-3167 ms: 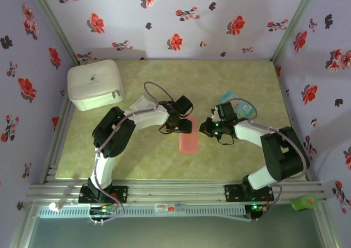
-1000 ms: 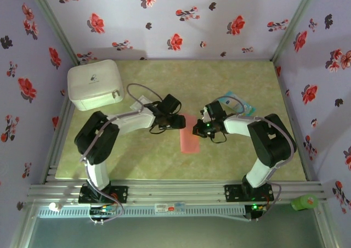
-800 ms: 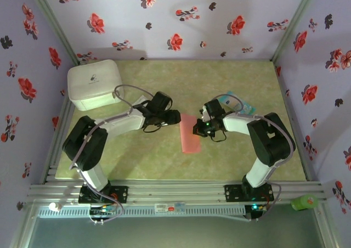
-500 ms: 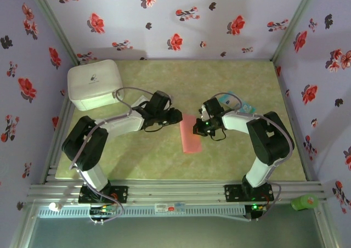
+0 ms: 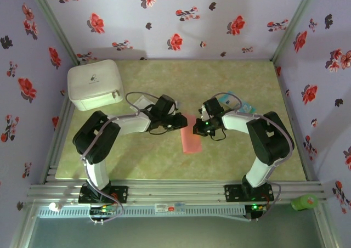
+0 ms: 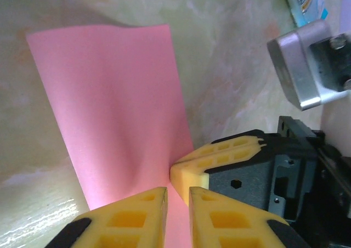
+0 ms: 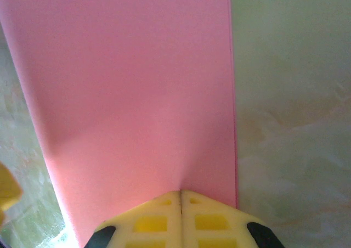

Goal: Fold a paper plane with a square sheet of paper (pick it up from the middle)
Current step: First fold the square sheet of paper in half at the center of the table.

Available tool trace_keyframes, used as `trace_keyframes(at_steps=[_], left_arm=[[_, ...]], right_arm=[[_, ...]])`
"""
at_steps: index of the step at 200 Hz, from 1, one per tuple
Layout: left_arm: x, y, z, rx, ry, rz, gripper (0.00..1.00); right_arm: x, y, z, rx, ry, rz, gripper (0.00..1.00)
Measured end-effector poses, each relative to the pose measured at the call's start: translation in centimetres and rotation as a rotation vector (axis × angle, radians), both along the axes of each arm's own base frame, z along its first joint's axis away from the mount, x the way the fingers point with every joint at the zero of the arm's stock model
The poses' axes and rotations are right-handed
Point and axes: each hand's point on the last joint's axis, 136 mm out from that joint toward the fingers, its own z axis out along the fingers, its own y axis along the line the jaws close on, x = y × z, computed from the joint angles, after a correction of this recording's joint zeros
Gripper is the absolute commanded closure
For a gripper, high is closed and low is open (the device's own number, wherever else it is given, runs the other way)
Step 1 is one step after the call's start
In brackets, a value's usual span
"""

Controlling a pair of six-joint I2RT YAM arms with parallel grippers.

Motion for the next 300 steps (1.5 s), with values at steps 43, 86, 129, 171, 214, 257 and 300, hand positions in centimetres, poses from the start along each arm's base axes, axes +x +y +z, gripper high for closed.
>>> trace_keyframes(at_steps=[43, 86, 129, 171, 214, 257, 300], left_arm=[[-0.1, -0.3, -0.9, -0.003, 0.011, -0.011, 0.82], [-0.4, -0.7, -0.7, -0.045, 0.015, -0.017, 1.0], [-0.5, -0.8, -0.8, -0.054, 0.022, -0.021, 1.0], [-0.8, -0.5, -1.6, -0.03, 0.049, -0.019, 1.0], [-1.3, 0.0, -3.1, 0.013, 0.08, -0.022, 1.0], [-1.7, 0.9, -4.6, 0.062, 0.08, -0.026, 1.0], [-1.7, 1.1, -4.8, 0.063, 0.058, -0.04, 1.0]], right_arm=[[0.0, 0.0, 0.0, 0.0, 0.0, 0.0, 1.0], [0.0, 0.0, 0.0, 0.0, 0.0, 0.0, 1.0], [0.0, 0.0, 0.0, 0.0, 0.0, 0.0, 1.0], [0.0, 0.0, 0.0, 0.0, 0.0, 0.0, 1.0], [0.0, 0.0, 0.0, 0.0, 0.0, 0.0, 1.0], [0.0, 0.0, -0.1, -0.001, 0.001, -0.001, 1.0], [-0.1, -0.1, -0.1, 0.002, -0.007, -0.001, 1.0]])
